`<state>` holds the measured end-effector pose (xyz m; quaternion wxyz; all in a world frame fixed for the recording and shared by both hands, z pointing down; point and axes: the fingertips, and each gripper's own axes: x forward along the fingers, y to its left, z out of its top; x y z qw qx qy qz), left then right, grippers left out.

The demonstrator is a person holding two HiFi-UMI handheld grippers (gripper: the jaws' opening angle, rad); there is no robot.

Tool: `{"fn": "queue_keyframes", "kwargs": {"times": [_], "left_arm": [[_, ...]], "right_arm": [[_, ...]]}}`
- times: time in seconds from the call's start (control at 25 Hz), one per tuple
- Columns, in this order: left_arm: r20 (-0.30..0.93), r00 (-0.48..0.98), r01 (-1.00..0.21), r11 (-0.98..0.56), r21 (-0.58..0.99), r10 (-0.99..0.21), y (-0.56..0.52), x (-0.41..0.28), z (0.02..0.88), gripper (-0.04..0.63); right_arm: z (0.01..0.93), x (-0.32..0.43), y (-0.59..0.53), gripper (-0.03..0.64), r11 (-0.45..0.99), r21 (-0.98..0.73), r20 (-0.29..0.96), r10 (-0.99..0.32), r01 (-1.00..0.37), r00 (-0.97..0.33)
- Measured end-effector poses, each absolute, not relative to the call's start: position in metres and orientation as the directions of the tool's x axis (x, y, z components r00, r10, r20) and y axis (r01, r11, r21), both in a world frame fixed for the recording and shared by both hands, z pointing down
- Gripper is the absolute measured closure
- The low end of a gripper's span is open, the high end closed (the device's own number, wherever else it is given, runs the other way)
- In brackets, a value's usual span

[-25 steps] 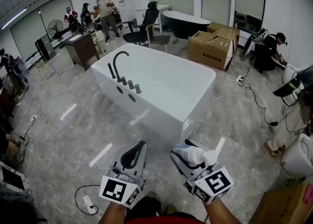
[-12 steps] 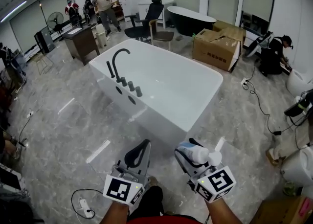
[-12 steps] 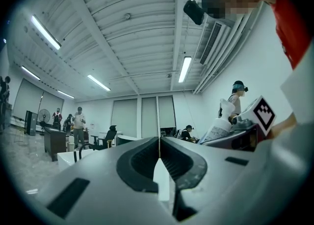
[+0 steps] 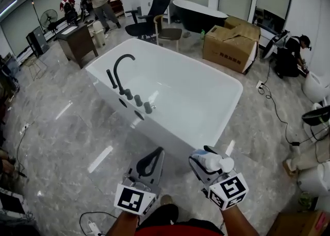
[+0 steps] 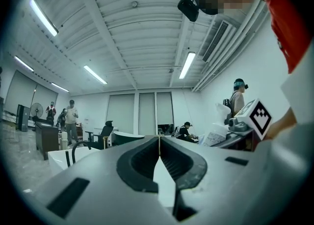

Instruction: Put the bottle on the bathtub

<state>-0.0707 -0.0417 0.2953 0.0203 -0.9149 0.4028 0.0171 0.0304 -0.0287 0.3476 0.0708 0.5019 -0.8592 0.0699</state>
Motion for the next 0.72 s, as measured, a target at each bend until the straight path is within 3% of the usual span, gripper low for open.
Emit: {"fn": "queue_keyframes", "kwargs": {"times": [0.72], "left_arm": [[0.036, 0.629, -0.777, -0.628, 0.028, -0.777, -0.195, -0.067, 0.384, 0.581]], "right_arm": [[0.481, 0.034, -0.19, 0.376, 0.53, 0.005, 0.438, -0.763, -0.848, -0.475]]}}
